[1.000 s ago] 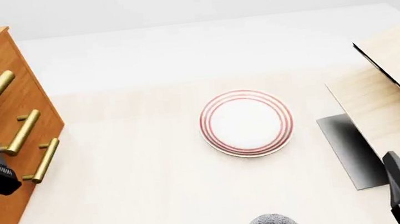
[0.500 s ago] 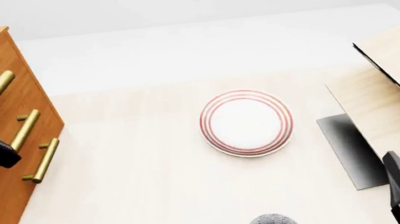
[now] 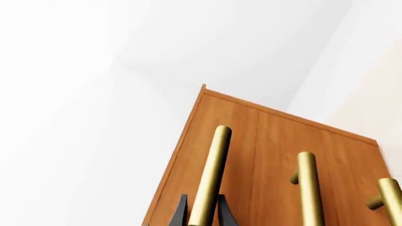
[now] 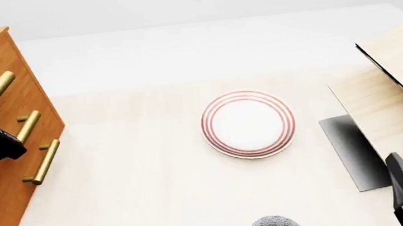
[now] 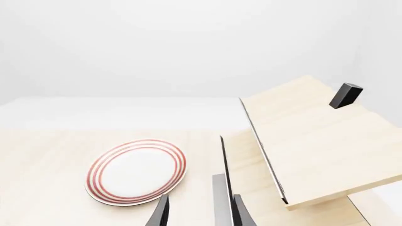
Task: Open the top drawer of the cabinet and put the bowl in it.
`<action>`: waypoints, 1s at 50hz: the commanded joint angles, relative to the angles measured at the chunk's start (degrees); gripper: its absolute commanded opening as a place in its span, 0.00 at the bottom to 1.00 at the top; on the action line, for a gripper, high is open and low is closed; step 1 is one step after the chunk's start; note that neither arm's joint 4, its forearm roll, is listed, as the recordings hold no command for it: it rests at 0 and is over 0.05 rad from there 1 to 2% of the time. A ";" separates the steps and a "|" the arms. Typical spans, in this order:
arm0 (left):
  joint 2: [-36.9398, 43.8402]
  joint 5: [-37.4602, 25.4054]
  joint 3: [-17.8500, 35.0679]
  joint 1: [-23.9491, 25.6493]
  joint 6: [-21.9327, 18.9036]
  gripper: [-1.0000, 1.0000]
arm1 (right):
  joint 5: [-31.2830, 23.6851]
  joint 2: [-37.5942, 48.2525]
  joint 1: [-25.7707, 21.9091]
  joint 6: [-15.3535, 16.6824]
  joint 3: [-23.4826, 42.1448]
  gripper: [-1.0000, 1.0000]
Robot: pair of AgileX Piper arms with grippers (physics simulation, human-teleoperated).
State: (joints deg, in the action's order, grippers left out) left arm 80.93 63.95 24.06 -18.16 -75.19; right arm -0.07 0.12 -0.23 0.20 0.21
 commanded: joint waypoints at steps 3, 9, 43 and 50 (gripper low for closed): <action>-0.35 -3.89 4.17 -6.40 4.33 0.00 | 0.05 0.03 0.05 -0.02 -0.03 1.00; -3.03 -6.16 4.03 -3.35 4.82 0.00 | 0.06 0.03 0.04 -0.02 -0.03 1.00; -7.48 -6.56 2.90 11.24 2.66 0.00 | 0.06 0.03 0.04 -0.03 -0.03 1.00; -6.41 -2.31 1.80 16.02 -0.79 0.00 | 0.04 0.04 0.04 -0.03 -0.03 1.00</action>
State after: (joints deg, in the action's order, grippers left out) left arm 74.98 55.75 23.25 -11.88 -74.13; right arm -0.07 0.12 -0.23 0.20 0.21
